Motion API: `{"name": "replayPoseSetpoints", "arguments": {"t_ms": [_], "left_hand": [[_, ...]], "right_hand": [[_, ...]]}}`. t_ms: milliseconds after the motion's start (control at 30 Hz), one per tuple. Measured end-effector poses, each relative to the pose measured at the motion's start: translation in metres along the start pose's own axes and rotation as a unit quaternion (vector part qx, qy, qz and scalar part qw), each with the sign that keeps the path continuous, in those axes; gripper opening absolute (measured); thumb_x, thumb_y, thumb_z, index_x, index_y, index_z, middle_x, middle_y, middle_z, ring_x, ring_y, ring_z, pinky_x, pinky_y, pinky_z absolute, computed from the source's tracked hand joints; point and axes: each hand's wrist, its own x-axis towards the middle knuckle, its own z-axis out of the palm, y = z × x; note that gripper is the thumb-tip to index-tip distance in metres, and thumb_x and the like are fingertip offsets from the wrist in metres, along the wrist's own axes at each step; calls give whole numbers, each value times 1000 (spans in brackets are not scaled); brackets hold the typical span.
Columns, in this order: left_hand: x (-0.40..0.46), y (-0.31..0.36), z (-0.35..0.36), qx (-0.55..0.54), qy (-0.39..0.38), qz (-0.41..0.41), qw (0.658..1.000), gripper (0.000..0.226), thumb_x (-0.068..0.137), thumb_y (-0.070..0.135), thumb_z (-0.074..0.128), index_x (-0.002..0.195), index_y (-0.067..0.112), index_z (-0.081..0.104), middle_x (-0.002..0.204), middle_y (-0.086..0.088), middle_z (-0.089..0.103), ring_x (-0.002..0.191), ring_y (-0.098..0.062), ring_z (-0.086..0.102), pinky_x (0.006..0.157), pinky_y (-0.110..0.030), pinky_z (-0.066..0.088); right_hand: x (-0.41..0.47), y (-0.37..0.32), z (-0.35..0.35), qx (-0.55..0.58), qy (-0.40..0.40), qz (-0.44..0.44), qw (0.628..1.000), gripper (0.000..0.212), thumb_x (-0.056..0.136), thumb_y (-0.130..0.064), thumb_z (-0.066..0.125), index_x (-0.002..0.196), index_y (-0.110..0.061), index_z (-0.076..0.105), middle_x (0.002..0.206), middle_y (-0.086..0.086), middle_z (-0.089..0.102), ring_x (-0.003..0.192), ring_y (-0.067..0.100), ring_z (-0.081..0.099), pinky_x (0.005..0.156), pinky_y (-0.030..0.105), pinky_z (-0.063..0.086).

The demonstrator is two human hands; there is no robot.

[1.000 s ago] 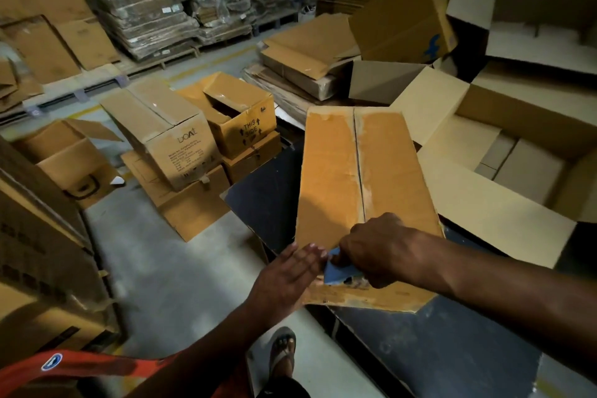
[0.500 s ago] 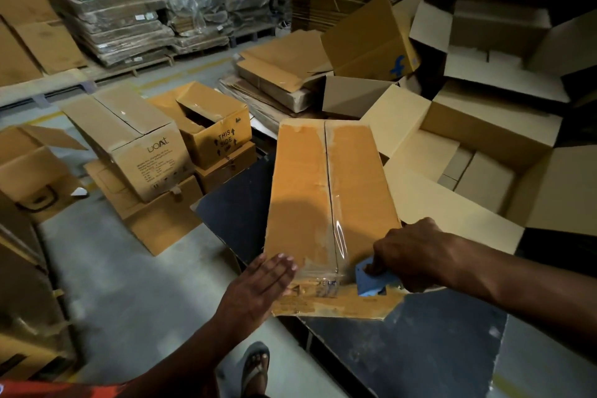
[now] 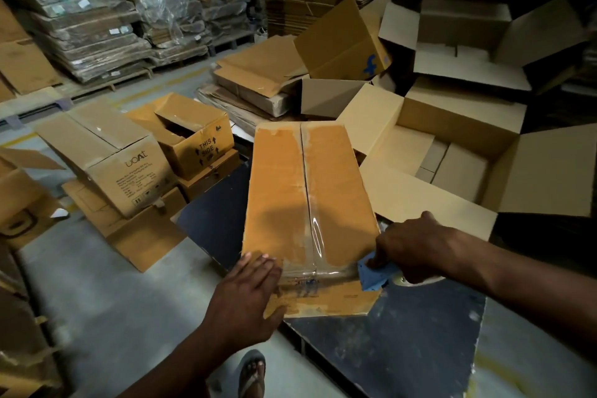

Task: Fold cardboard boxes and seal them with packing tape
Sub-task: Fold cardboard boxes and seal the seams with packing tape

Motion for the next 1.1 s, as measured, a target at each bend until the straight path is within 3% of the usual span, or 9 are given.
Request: {"name": "replayPoseSetpoints", "arguments": {"t_ms": [100, 233, 367, 533, 667, 833, 933, 1100], "left_hand": [[39, 45, -8, -51, -48, 28, 997, 75, 89, 67, 56, 146, 17, 58, 150, -2, 58, 137, -19, 55, 113, -41, 46], [73, 88, 14, -87, -157, 74, 981, 91, 93, 76, 42, 160, 14, 33, 163, -9, 40, 148, -25, 40, 123, -41, 33], [68, 88, 26, -23, -128, 95, 987, 92, 91, 75, 47, 154, 8, 45, 156, -9, 49, 143, -22, 48, 120, -37, 28], [62, 90, 27, -47, -127, 77, 988, 97, 91, 76, 44, 163, 14, 27, 168, -4, 29, 154, -15, 26, 127, -31, 9], [61, 89, 26, -48, -162, 66, 983, 98, 92, 79, 41, 165, 15, 21, 171, -1, 17, 156, -13, 13, 125, -26, -8], [61, 93, 30, -73, -182, 62, 979, 98, 92, 81, 37, 165, 17, 21, 172, 0, 18, 157, -17, 19, 128, -35, 13], [64, 92, 29, -79, -189, 62, 977, 98, 92, 82, 37, 164, 17, 24, 172, 0, 19, 157, -18, 21, 124, -35, 14], [70, 97, 19, -105, -203, 37, 973, 93, 90, 81, 38, 162, 22, 33, 168, 5, 28, 153, -17, 32, 124, -42, 30]], "right_hand": [[0, 0, -3, -5, 20, -25, 999, 56, 94, -24, 66, 140, -52, 53, 124, -9, 65, 114, 24, 63, 90, 40, 46], [-2, 2, 2, -20, 37, -45, 998, 51, 90, -26, 72, 137, -43, 60, 115, -6, 70, 101, 26, 69, 81, 39, 60], [-12, 12, 5, -44, -1, -60, 997, 70, 88, -23, 75, 147, -48, 47, 126, -5, 65, 108, 29, 66, 81, 37, 57], [-27, 31, 5, -29, 19, -70, 997, 63, 94, -23, 68, 146, -52, 48, 131, -16, 63, 114, 23, 64, 73, 31, 45], [-41, 65, 30, -15, -5, -25, 1000, 60, 93, -31, 69, 144, -55, 47, 128, -13, 65, 111, 22, 66, 74, 32, 52], [-51, 96, 62, 36, -20, 32, 999, 80, 84, -25, 72, 143, -65, 37, 129, -13, 61, 112, 19, 64, 80, 37, 58], [-52, 107, 71, 38, -13, 40, 998, 78, 85, -29, 75, 143, -65, 38, 129, -16, 60, 113, 16, 62, 84, 38, 58], [-37, 91, 81, 29, -29, 18, 999, 70, 94, -25, 71, 147, -58, 41, 140, -8, 57, 120, 23, 60, 96, 44, 55]]}}
